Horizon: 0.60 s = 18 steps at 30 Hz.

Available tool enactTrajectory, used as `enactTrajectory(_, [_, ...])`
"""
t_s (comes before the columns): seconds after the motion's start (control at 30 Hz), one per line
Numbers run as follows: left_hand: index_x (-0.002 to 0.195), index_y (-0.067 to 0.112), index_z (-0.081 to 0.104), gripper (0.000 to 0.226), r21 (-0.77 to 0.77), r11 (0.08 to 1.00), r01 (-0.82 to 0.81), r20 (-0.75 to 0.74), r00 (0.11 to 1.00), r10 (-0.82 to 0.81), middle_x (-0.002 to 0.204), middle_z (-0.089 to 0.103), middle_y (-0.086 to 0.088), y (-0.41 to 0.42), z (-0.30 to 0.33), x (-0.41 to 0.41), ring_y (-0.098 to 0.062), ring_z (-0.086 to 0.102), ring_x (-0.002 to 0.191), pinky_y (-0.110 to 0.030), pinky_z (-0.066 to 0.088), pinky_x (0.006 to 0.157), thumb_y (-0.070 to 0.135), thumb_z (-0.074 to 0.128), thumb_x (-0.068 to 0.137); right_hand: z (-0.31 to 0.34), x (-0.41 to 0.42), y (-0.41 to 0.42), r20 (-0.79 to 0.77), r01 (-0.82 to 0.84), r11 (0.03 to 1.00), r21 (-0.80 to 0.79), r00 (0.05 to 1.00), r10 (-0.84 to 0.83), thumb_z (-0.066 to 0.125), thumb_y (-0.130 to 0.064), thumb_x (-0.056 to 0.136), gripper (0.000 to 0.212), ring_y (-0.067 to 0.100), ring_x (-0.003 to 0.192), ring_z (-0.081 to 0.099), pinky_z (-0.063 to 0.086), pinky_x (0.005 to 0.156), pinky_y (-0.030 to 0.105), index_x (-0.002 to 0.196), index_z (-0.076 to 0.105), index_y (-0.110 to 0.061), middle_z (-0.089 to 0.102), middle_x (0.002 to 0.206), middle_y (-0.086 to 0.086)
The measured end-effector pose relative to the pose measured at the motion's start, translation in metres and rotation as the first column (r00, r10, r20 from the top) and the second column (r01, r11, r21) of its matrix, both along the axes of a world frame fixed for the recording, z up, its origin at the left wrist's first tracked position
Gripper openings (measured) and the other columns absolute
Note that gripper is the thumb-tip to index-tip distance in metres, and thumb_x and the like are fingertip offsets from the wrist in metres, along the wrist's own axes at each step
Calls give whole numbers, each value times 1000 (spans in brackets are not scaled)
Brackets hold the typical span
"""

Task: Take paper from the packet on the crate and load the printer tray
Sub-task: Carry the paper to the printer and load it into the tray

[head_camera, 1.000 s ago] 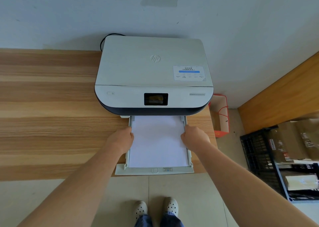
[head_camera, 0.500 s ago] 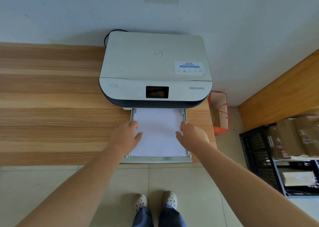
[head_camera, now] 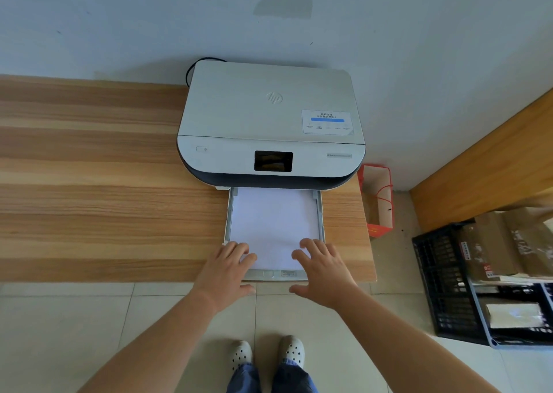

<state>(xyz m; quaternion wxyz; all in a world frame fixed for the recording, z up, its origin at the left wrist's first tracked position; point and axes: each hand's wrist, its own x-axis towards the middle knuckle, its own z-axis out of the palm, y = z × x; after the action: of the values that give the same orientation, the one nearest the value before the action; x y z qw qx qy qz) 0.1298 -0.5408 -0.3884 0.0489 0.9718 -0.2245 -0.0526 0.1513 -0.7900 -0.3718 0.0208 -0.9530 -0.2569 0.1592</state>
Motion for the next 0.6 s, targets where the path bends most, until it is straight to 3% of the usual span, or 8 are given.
enactTrajectory(0.17, [104, 22, 61, 61, 18, 1000, -15, 11, 1000, 15, 105, 58, 1, -3, 1, 3, -21, 55, 94, -37, 51, 79, 52, 82, 56, -3, 6, 0, 42, 1, 998, -57, 999, 2, 68, -59, 70, 69, 31, 124, 45, 36, 104, 48, 127, 43, -28, 43, 140, 7])
enactTrajectory(0.4, [106, 22, 60, 51, -30, 999, -16, 17, 1000, 17, 110, 57, 3, 3, 9, 10, -18, 51, 99, -36, 49, 83, 52, 72, 66, 9, 16, -7, 13, 20, 1000, 24, 1000, -21, 56, -57, 81, 65, 27, 136, 32, 24, 113, 46, 137, 37, -29, 33, 149, 3])
enactTrajectory(0.53, [108, 20, 60, 58, -9, 1000, -19, 46, 999, 20, 115, 56, 2, 4, 13, 20, -19, 47, 105, -37, 34, 91, 54, 74, 64, 12, 24, -6, 7, 27, 999, 35, 1000, -28, 56, -56, 82, 66, 26, 138, 28, 23, 114, 44, 138, 35, -29, 30, 151, 2])
enactTrajectory(0.6, [111, 19, 61, 61, 12, 1000, -27, 56, 998, 26, 120, 56, 0, 4, 14, 25, -21, 46, 109, -38, 36, 93, 54, 74, 64, 12, 27, -5, 10, 33, 999, 33, 999, -34, 57, -55, 83, 66, 26, 139, 26, 23, 115, 43, 139, 34, -28, 28, 152, 2])
